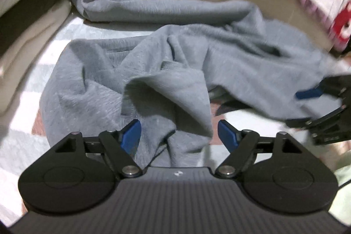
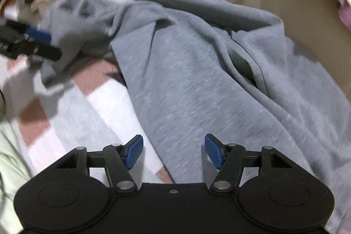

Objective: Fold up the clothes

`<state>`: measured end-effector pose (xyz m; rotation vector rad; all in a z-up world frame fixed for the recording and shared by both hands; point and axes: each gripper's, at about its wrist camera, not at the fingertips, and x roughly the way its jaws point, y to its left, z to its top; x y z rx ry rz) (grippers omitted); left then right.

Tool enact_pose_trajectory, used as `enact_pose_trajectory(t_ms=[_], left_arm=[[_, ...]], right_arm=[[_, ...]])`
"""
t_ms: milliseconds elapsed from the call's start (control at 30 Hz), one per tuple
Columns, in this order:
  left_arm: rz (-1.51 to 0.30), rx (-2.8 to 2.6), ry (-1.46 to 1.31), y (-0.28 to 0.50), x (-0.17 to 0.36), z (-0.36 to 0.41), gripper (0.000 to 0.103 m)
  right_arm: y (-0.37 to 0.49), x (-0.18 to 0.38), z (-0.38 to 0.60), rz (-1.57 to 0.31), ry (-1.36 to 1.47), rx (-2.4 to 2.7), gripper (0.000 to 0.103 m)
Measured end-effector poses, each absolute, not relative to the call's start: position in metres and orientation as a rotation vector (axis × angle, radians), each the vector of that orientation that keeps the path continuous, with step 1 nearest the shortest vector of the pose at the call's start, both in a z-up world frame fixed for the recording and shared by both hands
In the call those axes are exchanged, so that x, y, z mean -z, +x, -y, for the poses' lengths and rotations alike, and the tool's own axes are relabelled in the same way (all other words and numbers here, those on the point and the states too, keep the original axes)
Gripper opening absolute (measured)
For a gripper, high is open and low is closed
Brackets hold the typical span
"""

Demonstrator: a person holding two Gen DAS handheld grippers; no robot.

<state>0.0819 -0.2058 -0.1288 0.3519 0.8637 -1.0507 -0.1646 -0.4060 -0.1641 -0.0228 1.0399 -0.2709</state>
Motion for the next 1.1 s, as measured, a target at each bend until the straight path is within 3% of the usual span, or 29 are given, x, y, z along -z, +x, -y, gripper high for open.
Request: enact_pose_trajectory(t_ms=[67,133,167,200,233,300,500,733,967,1100], left_arm=[[-0.815,1.025,0.418,0.077,0.132,0.212,0.075],[-0.778,0.980,0.463,0.076,0.131,0.214,0.046],[-0.764,0.953,0.486,0.078,0.129,0.213,0.013],[-0.751,0.926,0.506,0.080,0.126,0.212,0.010],[-0.750,0.915,0.449,0.086,0.118,0.204,0.009],[-0.746,0.874,0.334,0.099,0.098,0.187,0.009],[-0.578,0.649,0.044,0.125,0.031,0.104,0.006],[-0.503,0.476,-0.184,0.125,0.019,0.018,0.002],[-0.641,0.192,-0.198,0.124,0.051,-0.023,0.002],[-0.753,-0.018,-0.136,0.137,0.073,-0.030,0.007]], right_arm=[[-0.163,0.170,0.400,-1.051,-0.093,0.308,0.068],[-0.164,0.172,0.403,-1.031,-0.104,0.342,0.070],[-0.165,0.173,0.406,-1.013,-0.096,0.357,0.069],[-0.166,0.174,0.409,-0.994,-0.081,0.372,0.068],[-0.169,0.171,0.419,-0.970,-0.001,0.378,0.062],[-0.175,0.166,0.439,-0.919,0.159,0.389,0.003],[-0.212,0.108,0.456,-0.749,0.214,0.482,0.001],[-0.259,0.044,0.448,-0.661,0.229,0.520,0.001],[-0.313,0.051,0.411,-0.732,0.403,0.415,0.001],[-0.321,0.070,0.403,-0.796,0.455,0.336,0.002]])
